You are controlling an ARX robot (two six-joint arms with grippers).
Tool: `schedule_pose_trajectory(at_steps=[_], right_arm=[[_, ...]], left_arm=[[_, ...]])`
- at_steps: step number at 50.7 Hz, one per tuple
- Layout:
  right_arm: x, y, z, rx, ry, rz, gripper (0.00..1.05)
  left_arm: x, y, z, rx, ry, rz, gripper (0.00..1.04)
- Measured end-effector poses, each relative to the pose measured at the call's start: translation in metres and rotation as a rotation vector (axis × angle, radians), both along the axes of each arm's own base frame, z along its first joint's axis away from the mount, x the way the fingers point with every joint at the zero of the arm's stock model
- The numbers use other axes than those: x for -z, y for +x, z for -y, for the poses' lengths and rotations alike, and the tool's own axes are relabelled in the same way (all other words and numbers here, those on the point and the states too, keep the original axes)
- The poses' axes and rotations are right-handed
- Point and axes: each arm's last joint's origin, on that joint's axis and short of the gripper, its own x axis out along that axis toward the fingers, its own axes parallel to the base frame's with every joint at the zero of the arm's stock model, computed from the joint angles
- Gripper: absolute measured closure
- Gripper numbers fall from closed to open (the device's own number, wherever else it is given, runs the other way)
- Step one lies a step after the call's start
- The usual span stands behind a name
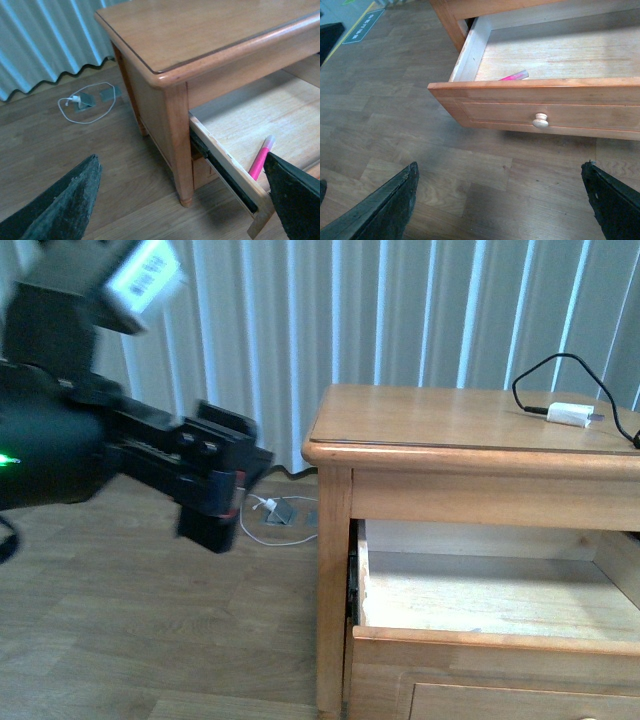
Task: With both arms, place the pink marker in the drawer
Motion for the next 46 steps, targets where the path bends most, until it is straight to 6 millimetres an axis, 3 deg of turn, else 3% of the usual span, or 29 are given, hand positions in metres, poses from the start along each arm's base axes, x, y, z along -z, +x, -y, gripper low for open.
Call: schedule_pose_trajectory(at_steps=[9, 22, 29, 38, 46], right_arm=[[0.0, 0.0, 0.0, 0.0, 0.0, 0.0, 0.08], [0.0, 0.0, 0.0, 0.0, 0.0, 0.0, 0.08], [0.0, 0.0, 0.0, 0.0, 0.0, 0.0, 0.08], [0.0, 0.0, 0.0, 0.0, 0.0, 0.0, 0.08], [0.0, 0.0, 0.0, 0.0, 0.0, 0.0, 0.08]], left_arm=[[-0.01, -0.053, -0.043, -0.109, -0.076, 0.051, 0.06], [0.023, -0.12, -0.102, -0.347, -0.209, -0.004, 0.06], [0.034, -0.134, -0.12, -0.452, -0.276, 0.003, 0.06], [0.034, -0.134, -0.121, -0.455, -0.29, 0.003, 0.06], [0.044, -0.141, -0.114, -0.457, -0.246, 0.085, 0.38]])
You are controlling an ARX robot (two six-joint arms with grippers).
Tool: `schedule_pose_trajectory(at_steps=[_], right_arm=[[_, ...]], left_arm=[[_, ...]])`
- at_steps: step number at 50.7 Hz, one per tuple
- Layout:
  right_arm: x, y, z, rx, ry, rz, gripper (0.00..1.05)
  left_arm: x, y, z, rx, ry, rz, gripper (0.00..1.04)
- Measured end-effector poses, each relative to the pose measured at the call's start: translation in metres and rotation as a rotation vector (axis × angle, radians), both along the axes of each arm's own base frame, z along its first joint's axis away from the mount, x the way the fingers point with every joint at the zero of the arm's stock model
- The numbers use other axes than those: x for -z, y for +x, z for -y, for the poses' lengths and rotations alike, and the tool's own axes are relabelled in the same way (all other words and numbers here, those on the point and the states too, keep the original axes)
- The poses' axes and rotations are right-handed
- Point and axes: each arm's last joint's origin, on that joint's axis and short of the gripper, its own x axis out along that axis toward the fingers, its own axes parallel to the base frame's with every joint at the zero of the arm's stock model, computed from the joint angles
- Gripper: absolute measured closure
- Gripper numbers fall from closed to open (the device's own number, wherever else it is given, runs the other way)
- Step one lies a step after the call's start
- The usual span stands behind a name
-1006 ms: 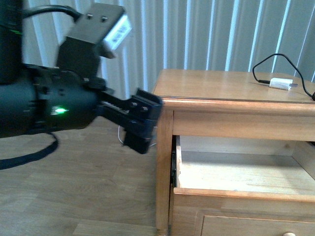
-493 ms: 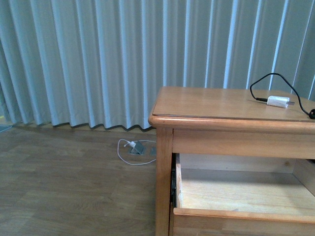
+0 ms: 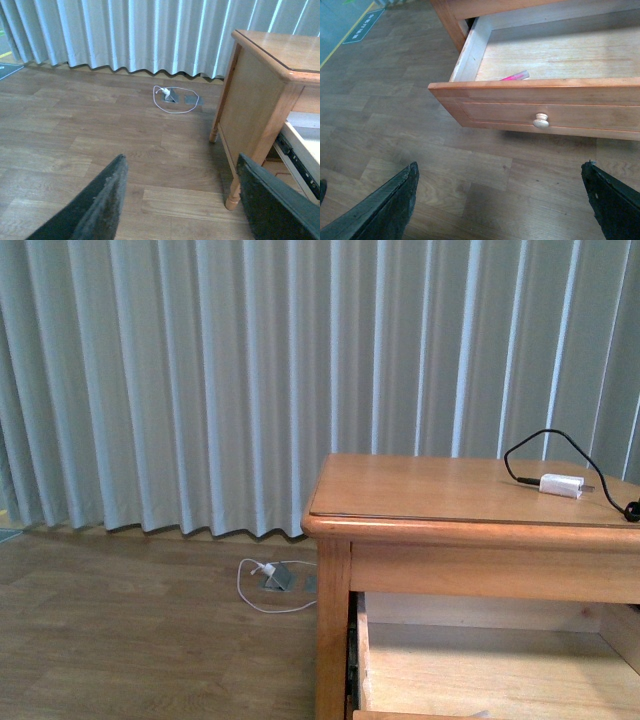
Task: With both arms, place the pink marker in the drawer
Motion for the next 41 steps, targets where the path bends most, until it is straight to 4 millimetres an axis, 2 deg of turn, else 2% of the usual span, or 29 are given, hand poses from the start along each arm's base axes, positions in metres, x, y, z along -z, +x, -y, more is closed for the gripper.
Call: schedule_pose_trajectory(at_steps=[18, 41], right_arm=[[0.0, 0.0, 0.0, 0.0, 0.0, 0.0, 0.08], [0.0, 0.0, 0.0, 0.0, 0.0, 0.0, 0.08]], left_arm=[[0.015, -0.011, 0.018, 0.009, 0.014, 0.003, 1.0], [0.022, -0.021, 0.019, 0.007, 0.017, 0.03, 1.01]])
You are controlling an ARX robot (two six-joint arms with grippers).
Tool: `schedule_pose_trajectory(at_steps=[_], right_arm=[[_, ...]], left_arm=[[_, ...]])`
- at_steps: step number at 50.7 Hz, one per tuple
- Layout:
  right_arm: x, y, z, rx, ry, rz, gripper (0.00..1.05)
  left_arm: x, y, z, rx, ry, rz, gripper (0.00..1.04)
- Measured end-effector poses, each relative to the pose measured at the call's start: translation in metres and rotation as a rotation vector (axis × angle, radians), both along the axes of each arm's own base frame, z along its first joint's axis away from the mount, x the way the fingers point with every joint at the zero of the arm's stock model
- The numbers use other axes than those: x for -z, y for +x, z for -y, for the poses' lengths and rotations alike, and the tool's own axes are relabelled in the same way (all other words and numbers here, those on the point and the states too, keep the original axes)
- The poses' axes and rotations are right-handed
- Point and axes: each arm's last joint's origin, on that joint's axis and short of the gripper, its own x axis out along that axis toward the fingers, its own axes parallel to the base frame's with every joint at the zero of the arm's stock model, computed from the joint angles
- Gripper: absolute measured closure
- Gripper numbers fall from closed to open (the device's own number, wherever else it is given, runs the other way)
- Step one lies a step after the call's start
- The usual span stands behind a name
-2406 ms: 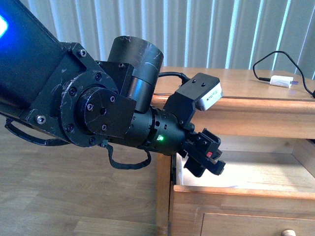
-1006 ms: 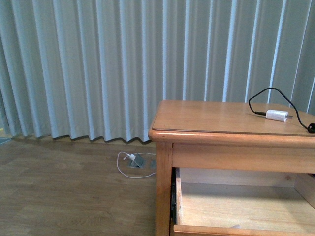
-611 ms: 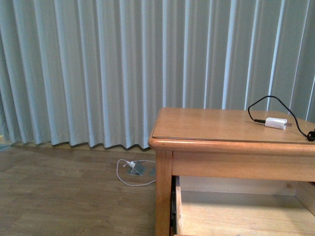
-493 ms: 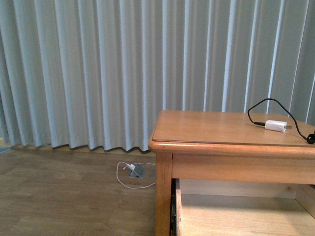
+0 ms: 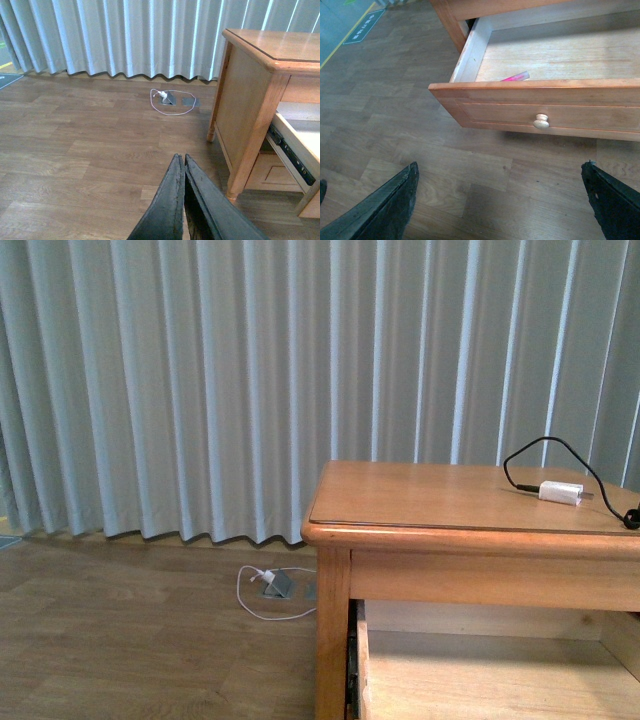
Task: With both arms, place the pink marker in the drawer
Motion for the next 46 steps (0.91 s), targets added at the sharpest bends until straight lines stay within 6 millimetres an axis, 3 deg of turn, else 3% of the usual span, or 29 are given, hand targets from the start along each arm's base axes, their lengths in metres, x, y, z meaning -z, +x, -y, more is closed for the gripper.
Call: schedule_pose_trajectory(at_steps=[13, 32, 40, 43, 46], right_arm=[[0.0, 0.0, 0.0, 0.0, 0.0, 0.0, 0.08], [0.0, 0.0, 0.0, -0.001, 0.0, 0.0, 0.08], [-0.001, 0.003, 0.0, 0.235, -0.162, 0.31, 0.08], [-0.008, 0.008, 0.001, 0.237, -0.161, 0.279, 0.08], [0.0, 0.019, 0.003, 0.193, -0.151, 0.175, 0.08]], left_arm=[[0.003, -0.013, 0.0, 0.001, 0.0, -0.008, 1.01], [0.003, -0.013, 0.0, 0.001, 0.0, -0.008, 1.01], [0.003, -0.013, 0.0, 0.0, 0.0, -0.008, 0.73], [0.003, -0.013, 0.0, 0.001, 0.0, -0.008, 0.59], [0.003, -0.013, 0.0, 0.001, 0.0, -0.008, 0.43]])
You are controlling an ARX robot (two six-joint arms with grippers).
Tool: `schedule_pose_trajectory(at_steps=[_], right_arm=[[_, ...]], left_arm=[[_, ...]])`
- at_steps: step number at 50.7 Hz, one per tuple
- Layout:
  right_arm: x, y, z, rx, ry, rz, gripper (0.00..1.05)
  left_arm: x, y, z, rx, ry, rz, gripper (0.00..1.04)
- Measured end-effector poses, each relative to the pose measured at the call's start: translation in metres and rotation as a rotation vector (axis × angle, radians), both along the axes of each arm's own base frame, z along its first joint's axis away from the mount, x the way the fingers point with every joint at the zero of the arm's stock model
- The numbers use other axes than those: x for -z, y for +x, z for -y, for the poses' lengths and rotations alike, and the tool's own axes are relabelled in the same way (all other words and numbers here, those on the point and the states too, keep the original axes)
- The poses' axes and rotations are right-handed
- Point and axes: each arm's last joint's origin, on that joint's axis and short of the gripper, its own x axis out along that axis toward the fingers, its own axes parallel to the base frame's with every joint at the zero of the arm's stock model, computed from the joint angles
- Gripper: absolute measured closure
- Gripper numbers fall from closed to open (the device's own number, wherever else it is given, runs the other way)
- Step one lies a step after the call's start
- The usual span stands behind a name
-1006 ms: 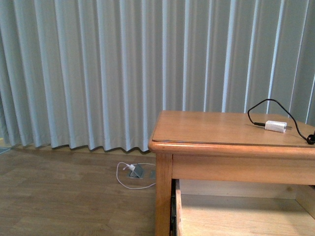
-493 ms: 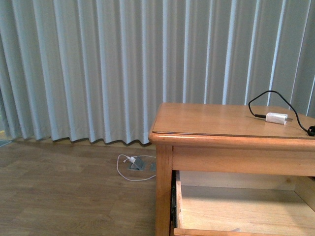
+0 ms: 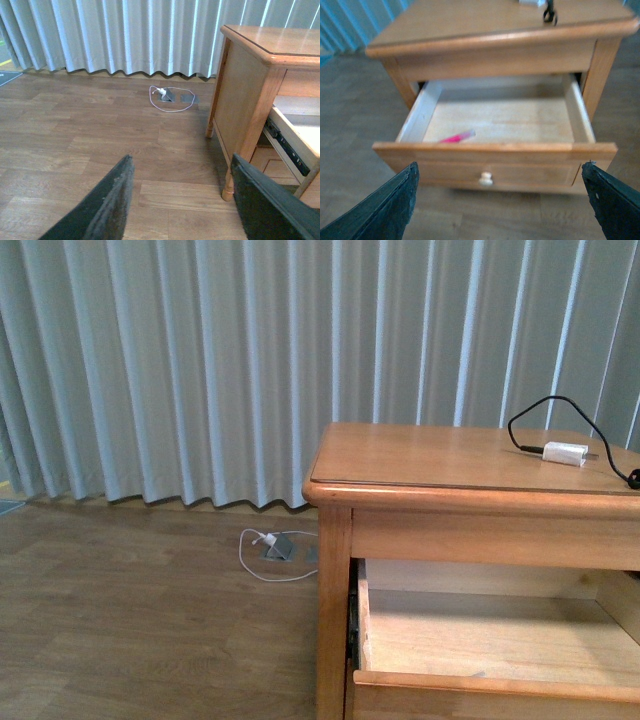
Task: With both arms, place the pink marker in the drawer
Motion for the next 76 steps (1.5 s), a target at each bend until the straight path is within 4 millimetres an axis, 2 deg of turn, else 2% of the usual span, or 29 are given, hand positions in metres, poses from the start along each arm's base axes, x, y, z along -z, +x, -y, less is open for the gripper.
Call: schedule_pose_trajectory(at_steps=[9, 11, 13, 26, 36, 45, 55, 64, 76], right_arm=[[0.02, 0.034, -0.001, -0.096, -0.032, -0.203, 0.08], [0.024, 0.044, -0.002, -0.119, -0.04, -0.235, 0.08], [0.029, 0.055, -0.003, -0.141, -0.043, -0.266, 0.08], [0.065, 0.107, -0.011, -0.148, -0.015, -0.415, 0.08], [0.081, 0.14, -0.018, -0.141, -0.015, -0.441, 0.08], [0.101, 0.175, -0.016, -0.091, 0.006, -0.451, 0.08], [0.102, 0.213, -0.016, -0.017, 0.004, -0.331, 0.08], [0.104, 0.237, -0.021, 0.027, 0.003, -0.271, 0.08], [0.116, 0.27, -0.031, 0.072, 0.019, -0.209, 0.08]], left_arm=[[0.0, 0.0, 0.0, 0.0, 0.0, 0.0, 0.09], [0.0, 0.0, 0.0, 0.0, 0.0, 0.0, 0.04], [0.0, 0.0, 0.0, 0.0, 0.0, 0.0, 0.07], [0.0, 0.0, 0.0, 0.0, 0.0, 0.0, 0.06], [0.0, 0.0, 0.0, 0.0, 0.0, 0.0, 0.06], [0.0, 0.0, 0.0, 0.0, 0.0, 0.0, 0.06], [0.0, 0.0, 0.0, 0.0, 0.0, 0.0, 0.06], [0.0, 0.0, 0.0, 0.0, 0.0, 0.0, 0.06], [0.0, 0.0, 0.0, 0.0, 0.0, 0.0, 0.06]])
